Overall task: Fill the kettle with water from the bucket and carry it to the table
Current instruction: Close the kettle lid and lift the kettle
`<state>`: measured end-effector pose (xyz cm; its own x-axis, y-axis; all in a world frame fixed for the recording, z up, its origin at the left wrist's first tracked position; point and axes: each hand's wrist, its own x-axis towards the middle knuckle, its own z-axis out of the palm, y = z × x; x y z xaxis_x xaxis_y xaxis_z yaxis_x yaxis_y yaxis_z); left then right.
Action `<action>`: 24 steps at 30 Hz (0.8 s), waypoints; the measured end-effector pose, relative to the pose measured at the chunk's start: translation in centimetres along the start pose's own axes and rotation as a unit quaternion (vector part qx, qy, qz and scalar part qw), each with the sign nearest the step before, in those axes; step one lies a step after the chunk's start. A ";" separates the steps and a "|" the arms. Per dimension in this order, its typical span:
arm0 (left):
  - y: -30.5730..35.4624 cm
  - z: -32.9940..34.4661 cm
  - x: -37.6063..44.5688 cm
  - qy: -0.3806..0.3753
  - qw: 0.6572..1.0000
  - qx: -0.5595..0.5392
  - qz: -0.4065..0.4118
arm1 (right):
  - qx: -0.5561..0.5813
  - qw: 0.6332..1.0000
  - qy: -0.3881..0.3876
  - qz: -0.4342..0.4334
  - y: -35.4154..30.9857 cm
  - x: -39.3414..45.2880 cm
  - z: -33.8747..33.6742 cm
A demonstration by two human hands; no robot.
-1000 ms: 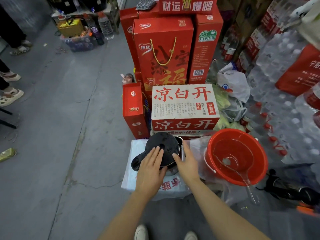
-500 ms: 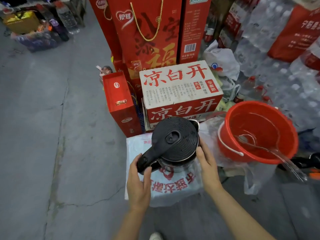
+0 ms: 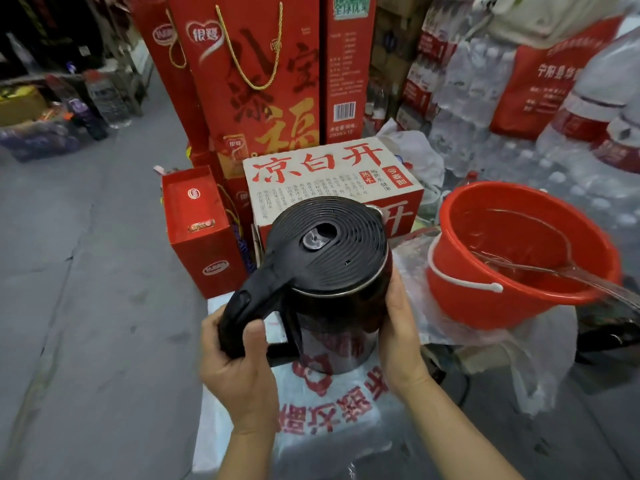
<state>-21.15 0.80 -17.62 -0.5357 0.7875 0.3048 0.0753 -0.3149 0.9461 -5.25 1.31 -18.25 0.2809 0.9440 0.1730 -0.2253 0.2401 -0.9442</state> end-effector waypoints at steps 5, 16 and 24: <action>3.1 2.0 1.8 -0.001 0.998 -0.066 -0.012 | 0.037 0.999 0.032 0.010 -2.1 0.3 0.0; 24.7 7.3 4.9 -0.122 0.982 -0.146 -0.020 | 0.025 0.991 0.125 -0.036 -22.7 0.1 0.1; 40.0 13.8 4.5 -0.246 0.935 -0.231 -0.109 | -0.003 0.976 0.206 -0.065 -39.5 -2.1 -3.4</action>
<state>-8.96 -0.91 23.10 -0.0363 0.9721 0.2318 -0.4236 -0.2250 0.8775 6.19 -10.91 17.72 0.6589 0.7338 0.1657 -0.1567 0.3493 -0.9238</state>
